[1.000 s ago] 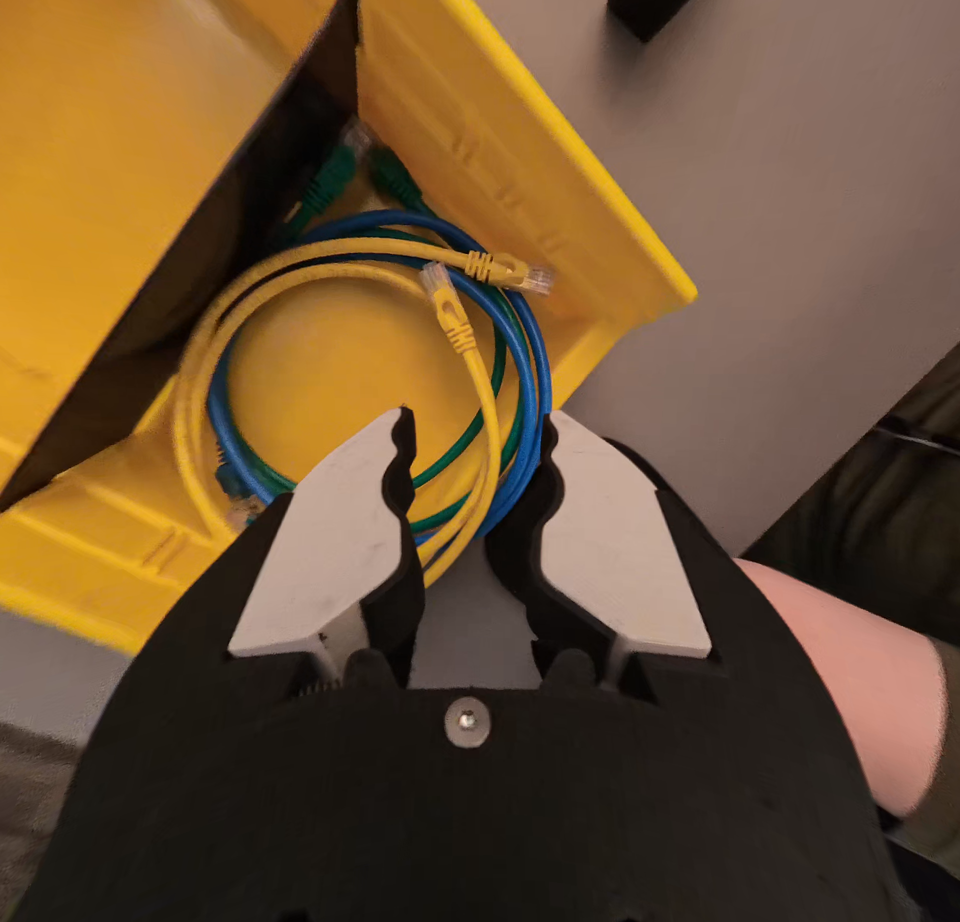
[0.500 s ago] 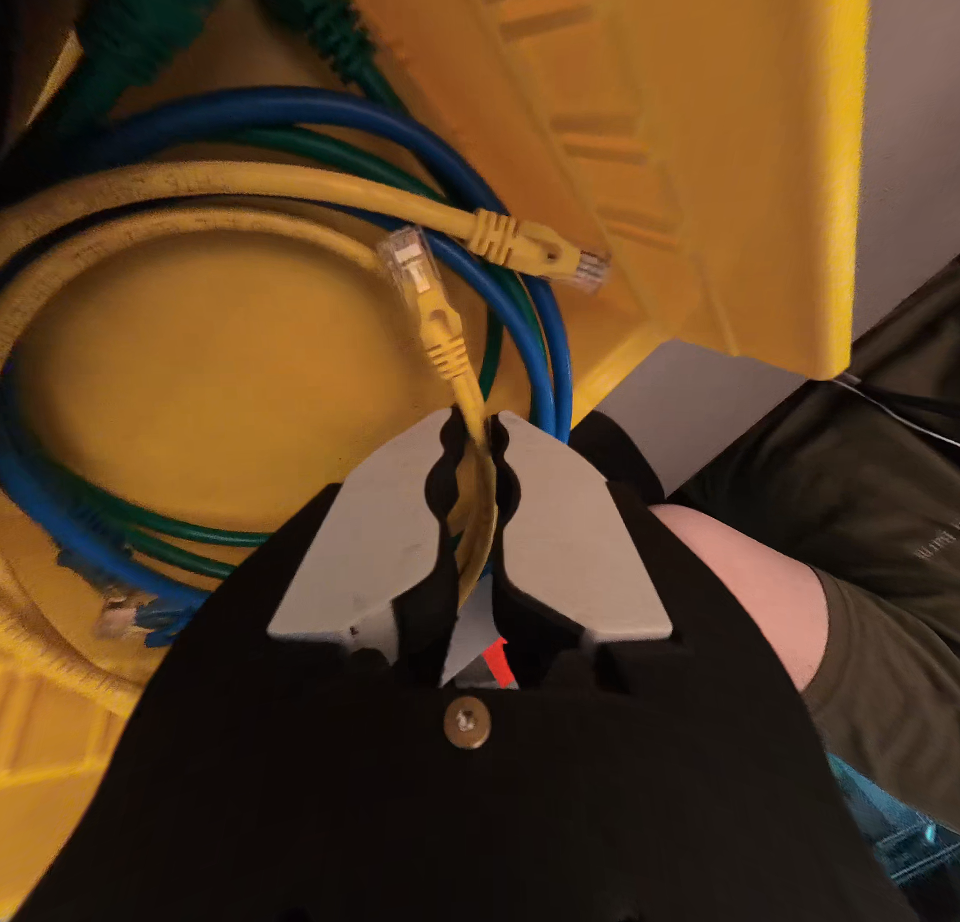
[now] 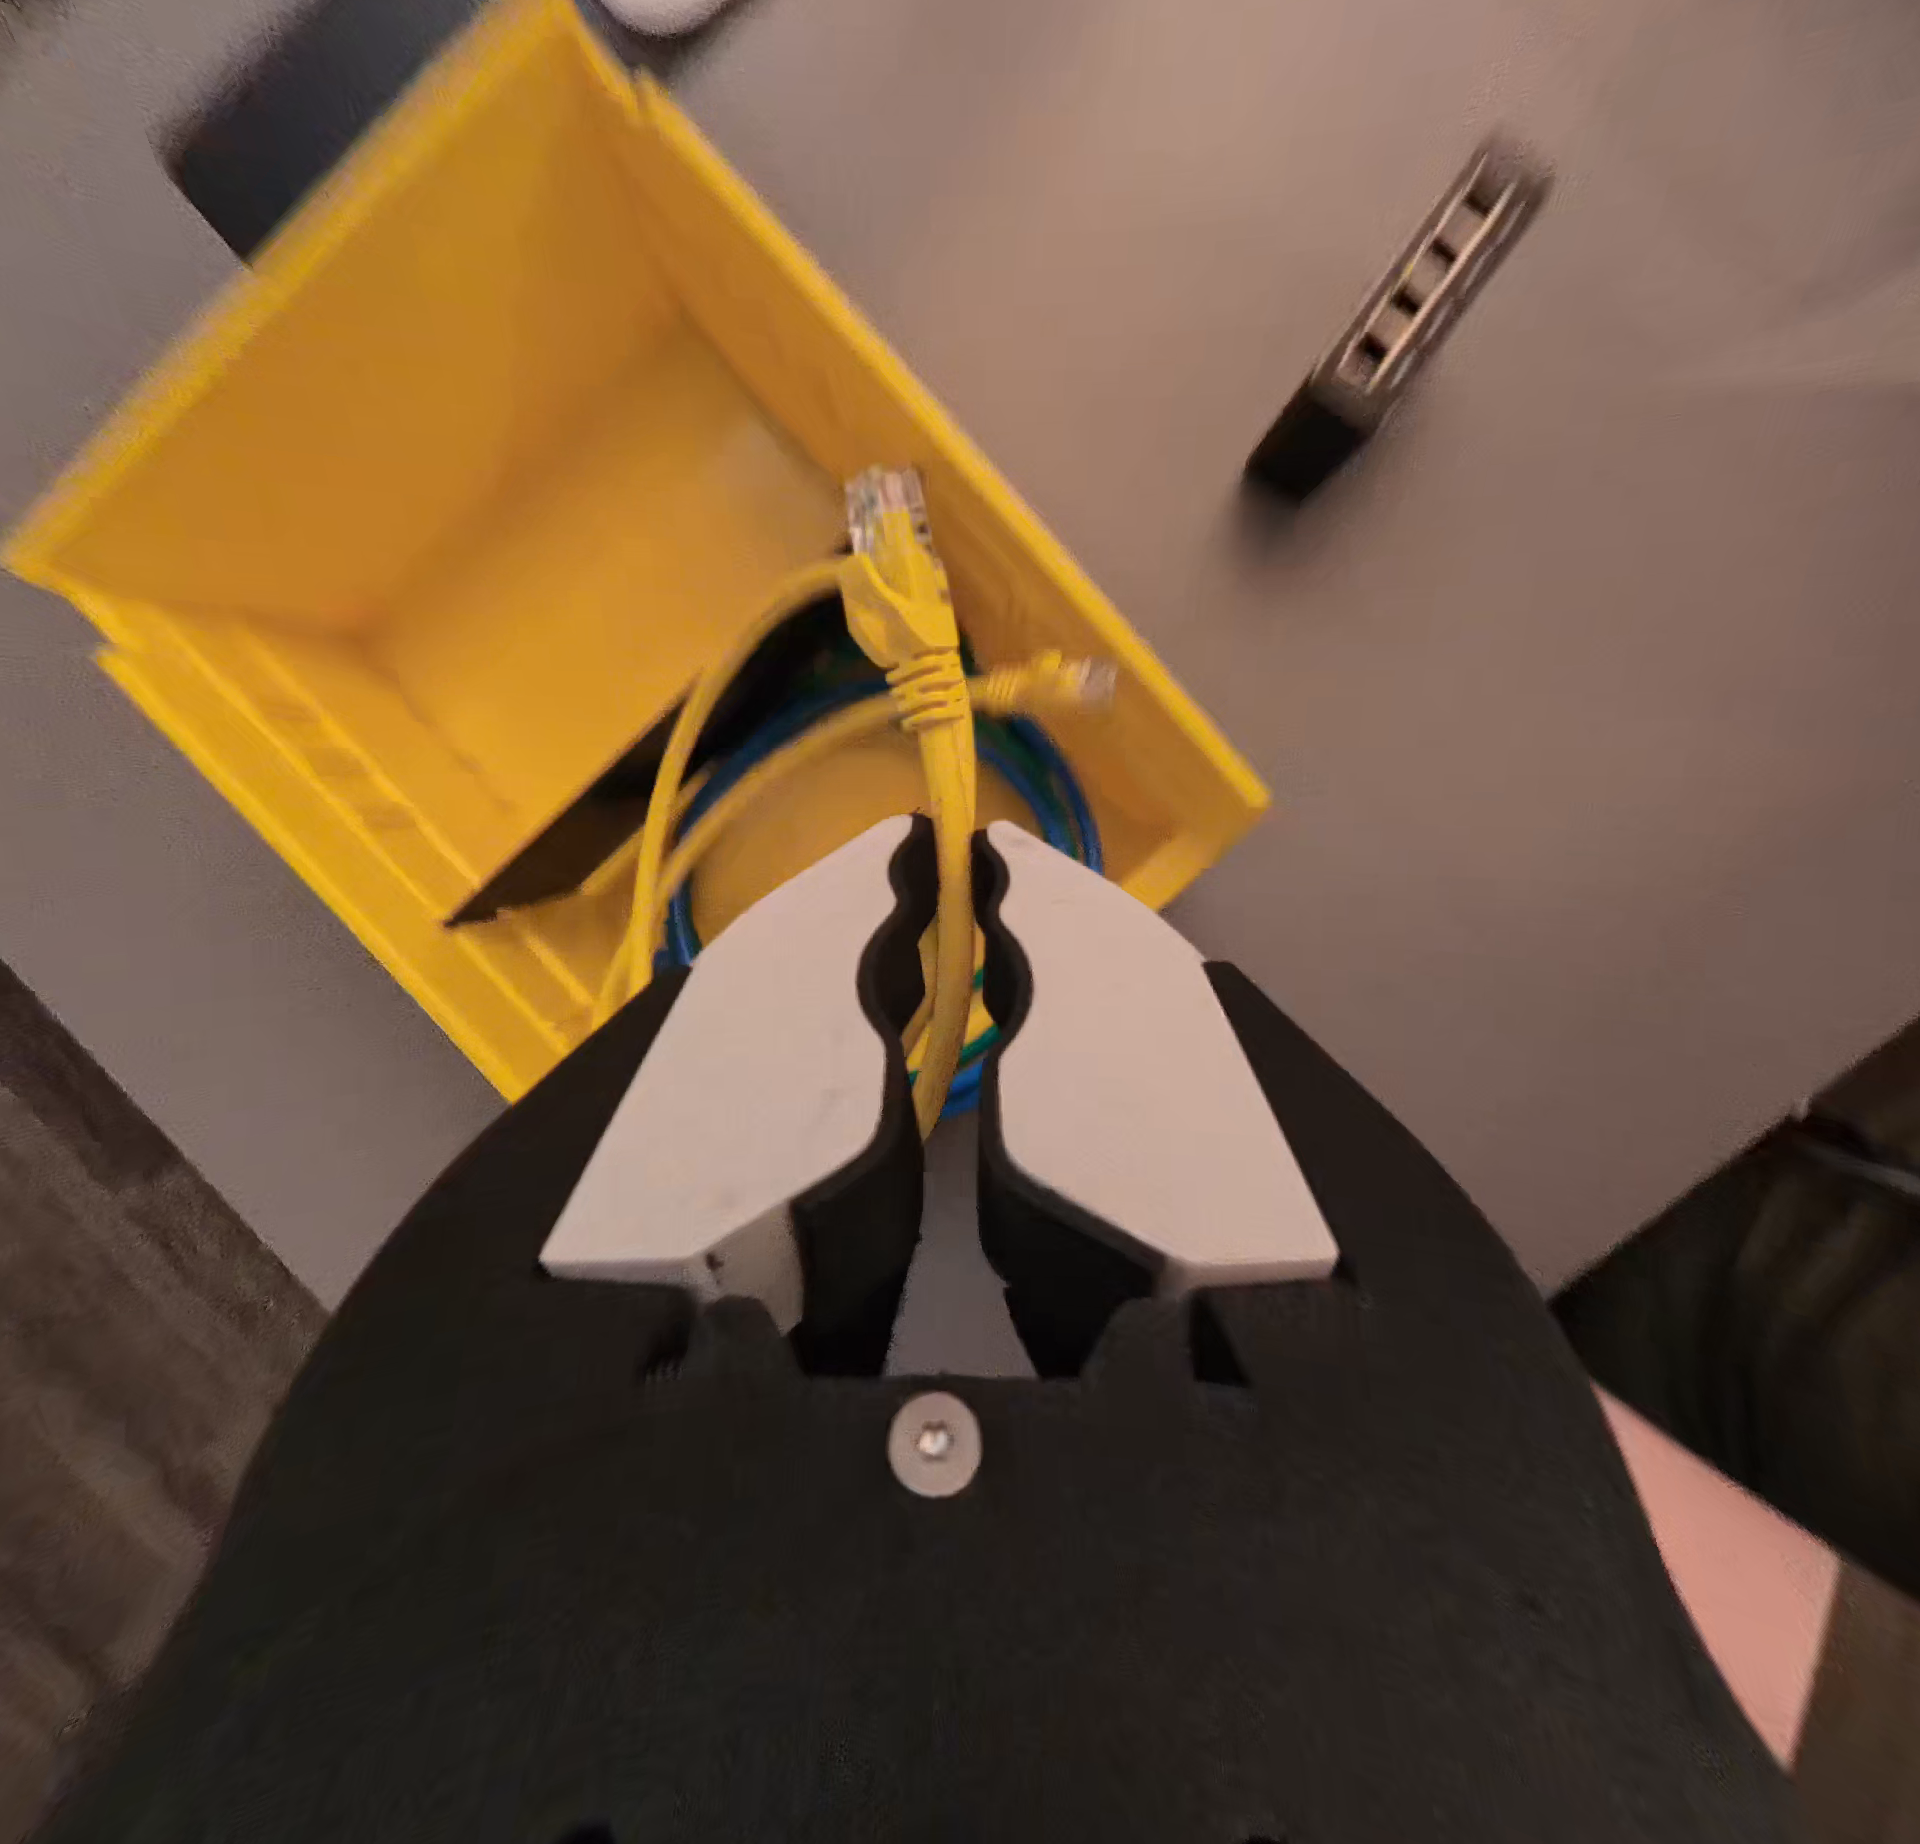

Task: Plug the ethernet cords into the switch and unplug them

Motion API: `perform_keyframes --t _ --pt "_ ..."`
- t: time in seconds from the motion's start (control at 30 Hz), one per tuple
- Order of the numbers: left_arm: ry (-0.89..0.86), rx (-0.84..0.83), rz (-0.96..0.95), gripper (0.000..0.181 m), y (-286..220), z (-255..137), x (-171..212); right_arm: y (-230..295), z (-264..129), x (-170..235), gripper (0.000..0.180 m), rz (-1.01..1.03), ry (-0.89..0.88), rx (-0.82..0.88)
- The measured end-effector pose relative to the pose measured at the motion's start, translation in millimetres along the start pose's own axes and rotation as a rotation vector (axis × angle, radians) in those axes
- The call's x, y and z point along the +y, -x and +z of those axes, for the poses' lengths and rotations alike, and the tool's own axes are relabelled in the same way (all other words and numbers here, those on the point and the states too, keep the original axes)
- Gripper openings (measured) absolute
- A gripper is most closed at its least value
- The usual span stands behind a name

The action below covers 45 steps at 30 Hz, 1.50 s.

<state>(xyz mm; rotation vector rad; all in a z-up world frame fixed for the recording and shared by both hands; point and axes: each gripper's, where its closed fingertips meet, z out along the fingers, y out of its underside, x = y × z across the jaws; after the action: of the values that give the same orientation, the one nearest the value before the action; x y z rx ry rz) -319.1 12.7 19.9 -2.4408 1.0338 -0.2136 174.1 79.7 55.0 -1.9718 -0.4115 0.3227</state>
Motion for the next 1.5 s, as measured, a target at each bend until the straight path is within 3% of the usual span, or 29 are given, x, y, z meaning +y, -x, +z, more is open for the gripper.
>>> perform_keyframes --t 0.1,0.23,0.4,0.63,0.87,1.07,1.2,1.33,1.5 --pt "-0.226 -0.021 0.062 0.006 -29.7 -36.1 -37.2 8.6 -0.9 -7.0 0.034 -0.019 -0.024 -0.017" --pt "-0.511 0.166 0.151 0.005 -99.0 -65.7 -88.1 34.5 6.7 -14.8 0.034 -0.022 -0.049 -0.109" --pt "-0.621 0.401 0.238 0.005 -166.2 -50.5 -128.4 104.9 16.7 -21.9 0.035 -0.121 -0.065 -0.357" --pt "-0.687 0.628 0.306 0.006 -208.7 -22.9 -152.4 175.7 15.6 -13.8 0.043 -0.197 -0.093 -0.685" --pt "-0.813 0.764 0.307 0.005 -225.8 -13.5 -167.3 155.3 13.4 -25.0 0.038 -0.230 -0.179 -0.537" --pt "-0.819 1.035 0.263 0.005 -246.4 0.8 -165.6 121.0 -15.3 -50.0 0.038 -0.120 -0.334 -0.426" --pt "-0.803 1.121 0.261 0.005 -251.9 10.7 -164.1 158.2 -41.7 -54.9 0.037 -0.100 -0.402 -0.724" --pt "-0.801 1.224 0.315 0.005 -260.0 3.7 -155.0 191.0 -46.4 -23.1 0.037 -0.123 -0.269 -1.016" --pt "-0.736 1.254 0.395 0.005 -272.5 8.9 -144.3 240.1 -73.2 -0.9 0.036 -0.284 -0.256 -1.320"
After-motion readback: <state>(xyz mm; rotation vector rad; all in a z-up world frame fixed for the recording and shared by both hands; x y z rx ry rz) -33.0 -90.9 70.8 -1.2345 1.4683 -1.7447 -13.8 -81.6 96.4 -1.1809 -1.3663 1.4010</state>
